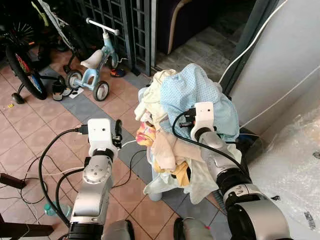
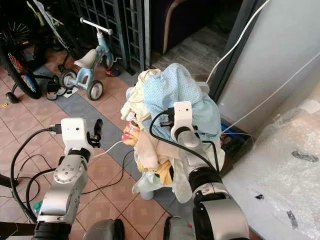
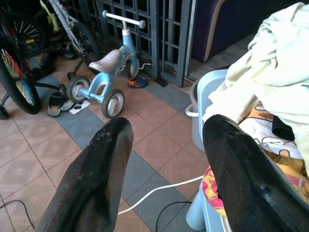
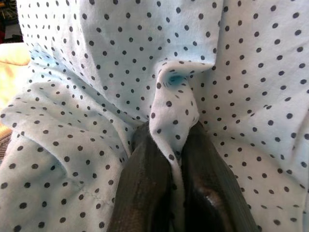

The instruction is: Clothes washing

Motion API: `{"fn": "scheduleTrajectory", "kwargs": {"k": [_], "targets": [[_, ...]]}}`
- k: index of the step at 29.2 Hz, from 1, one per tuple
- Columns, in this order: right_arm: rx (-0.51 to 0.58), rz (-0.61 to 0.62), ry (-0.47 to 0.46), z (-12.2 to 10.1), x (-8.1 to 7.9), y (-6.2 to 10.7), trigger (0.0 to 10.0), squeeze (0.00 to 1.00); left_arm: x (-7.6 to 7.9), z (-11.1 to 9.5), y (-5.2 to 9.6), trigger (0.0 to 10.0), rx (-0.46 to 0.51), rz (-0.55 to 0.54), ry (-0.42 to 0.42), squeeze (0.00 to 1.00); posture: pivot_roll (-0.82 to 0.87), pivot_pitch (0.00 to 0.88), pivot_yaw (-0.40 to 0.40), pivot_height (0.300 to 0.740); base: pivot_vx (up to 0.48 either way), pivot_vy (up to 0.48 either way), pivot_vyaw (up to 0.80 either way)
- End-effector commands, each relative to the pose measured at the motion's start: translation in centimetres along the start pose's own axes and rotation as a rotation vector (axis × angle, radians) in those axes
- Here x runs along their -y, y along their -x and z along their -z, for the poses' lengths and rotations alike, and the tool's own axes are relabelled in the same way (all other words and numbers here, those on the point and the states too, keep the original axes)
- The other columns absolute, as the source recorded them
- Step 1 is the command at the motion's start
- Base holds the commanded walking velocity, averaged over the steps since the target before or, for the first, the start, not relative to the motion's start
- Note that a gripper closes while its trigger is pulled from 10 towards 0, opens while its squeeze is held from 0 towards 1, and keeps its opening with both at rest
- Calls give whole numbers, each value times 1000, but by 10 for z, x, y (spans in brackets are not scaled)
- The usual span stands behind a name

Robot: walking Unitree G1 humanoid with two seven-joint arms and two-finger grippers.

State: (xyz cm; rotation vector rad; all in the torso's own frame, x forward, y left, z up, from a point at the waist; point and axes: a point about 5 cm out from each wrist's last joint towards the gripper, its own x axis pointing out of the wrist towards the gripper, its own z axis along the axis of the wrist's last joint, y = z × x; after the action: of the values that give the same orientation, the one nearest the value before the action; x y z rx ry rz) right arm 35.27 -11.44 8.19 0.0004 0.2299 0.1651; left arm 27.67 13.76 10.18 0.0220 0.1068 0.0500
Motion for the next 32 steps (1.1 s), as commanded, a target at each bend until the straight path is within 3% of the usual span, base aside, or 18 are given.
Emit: {"fn": "scheduleTrajectory", "kwargs": {"k": [1, 4, 5, 6, 7, 13, 18, 20, 21, 25, 28, 32], "targets": [[13, -5, -13, 0, -1, 1, 0, 0, -1, 4, 0, 10000, -14, -3, -3, 0, 16, 102, -7, 740, 0, 0, 0], [64, 8, -13, -1, 0, 5, 0, 0, -1, 5, 2, 10000, -15, -2, 6, 0, 15, 98, -12, 740, 0, 0, 0], [118, 28, 13, -6, 4, 8, 6039, 0, -1, 6, 3, 10000, -14, -5, 6, 0, 17, 96, -16, 740, 0, 0, 0], [118, 28, 13, -6, 4, 8, 6039, 0, -1, 6, 3, 10000, -14, -5, 6, 0, 17, 96, -16, 740, 0, 0, 0], [171, 44, 21, -10, 8, 13, 10000, 0, -1, 6, 4, 10000, -9, -7, 8, 0, 20, 95, -18, 740, 0, 0, 0], [325, 60, 67, -26, 20, 32, 10000, 0, -6, 7, 5, 10000, 0, -11, 7, 0, -1, 89, -12, 740, 0, 0, 0], [420, 38, 106, -43, 21, 48, 10000, 0, -6, 7, 3, 10000, 4, -1, 2, 0, -20, 83, 1, 740, 0, 0, 0], [483, 41, 145, -56, 24, 67, 10000, 0, -5, 6, 3, 10000, 8, 9, -2, 0, -38, 75, 13, 740, 0, 0, 0], [483, 41, 145, -56, 24, 67, 10000, 0, -5, 6, 3, 10000, 8, 9, -2, 0, -38, 75, 13, 740, 0, 0, 0], [502, 71, 142, -59, 27, 93, 10000, 0, -8, 5, 7, 10000, 27, 25, -24, 0, -57, 67, 27, 740, 0, 0, 0], [498, 120, 171, -51, 29, 121, 10000, 0, -10, 4, 13, 10000, 27, 30, -17, 0, -72, 60, 42, 740, 0, 0, 0], [459, 170, 171, -42, 35, 132, 10000, 0, -4, -7, 15, 10000, 76, 90, -15, 0, -70, 56, 51, 740, 0, 0, 0]]}}
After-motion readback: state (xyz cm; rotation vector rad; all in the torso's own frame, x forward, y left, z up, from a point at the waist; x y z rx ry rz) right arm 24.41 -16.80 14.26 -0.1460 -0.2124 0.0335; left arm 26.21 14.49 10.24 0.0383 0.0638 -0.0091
